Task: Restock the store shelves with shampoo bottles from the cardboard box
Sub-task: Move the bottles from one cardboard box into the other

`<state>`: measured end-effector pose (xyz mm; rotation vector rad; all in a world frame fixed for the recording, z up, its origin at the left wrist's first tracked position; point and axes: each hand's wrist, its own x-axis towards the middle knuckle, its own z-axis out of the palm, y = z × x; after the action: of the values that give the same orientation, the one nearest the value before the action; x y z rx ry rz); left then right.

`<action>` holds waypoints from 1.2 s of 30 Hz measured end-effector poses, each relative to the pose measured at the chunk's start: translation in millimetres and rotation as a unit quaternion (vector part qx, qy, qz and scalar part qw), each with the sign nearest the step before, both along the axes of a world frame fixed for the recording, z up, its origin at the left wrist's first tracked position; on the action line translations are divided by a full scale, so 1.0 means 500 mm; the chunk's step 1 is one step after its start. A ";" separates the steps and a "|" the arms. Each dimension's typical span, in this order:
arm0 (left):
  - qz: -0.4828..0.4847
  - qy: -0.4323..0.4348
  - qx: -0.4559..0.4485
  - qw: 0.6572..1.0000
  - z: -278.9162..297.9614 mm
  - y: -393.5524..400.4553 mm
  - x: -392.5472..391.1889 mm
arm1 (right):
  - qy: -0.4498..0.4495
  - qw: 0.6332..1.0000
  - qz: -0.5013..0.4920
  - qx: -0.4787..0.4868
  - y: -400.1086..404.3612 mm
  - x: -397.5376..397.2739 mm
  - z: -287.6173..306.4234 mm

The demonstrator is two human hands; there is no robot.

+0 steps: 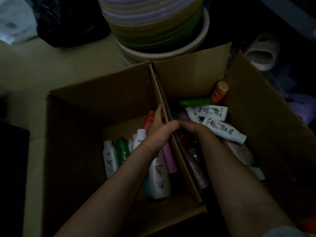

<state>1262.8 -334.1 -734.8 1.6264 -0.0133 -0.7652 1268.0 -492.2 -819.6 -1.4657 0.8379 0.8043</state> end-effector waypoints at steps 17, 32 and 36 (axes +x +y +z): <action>-0.019 0.020 0.008 1.000 0.052 0.009 -0.008 | -0.293 0.934 -0.105 0.173 -0.039 -0.122 0.294; 0.188 0.202 -0.054 0.960 0.003 0.153 -0.033 | -0.359 0.925 -0.029 -0.125 0.041 -0.101 0.334; 0.151 0.170 0.083 0.970 -0.057 0.146 -0.048 | -0.270 0.948 -0.100 -0.134 -0.004 -0.090 0.276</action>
<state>1238.8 -261.0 -763.1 1.5858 0.5448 -0.8133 1223.2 -494.0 -681.7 -1.6967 0.6713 0.1160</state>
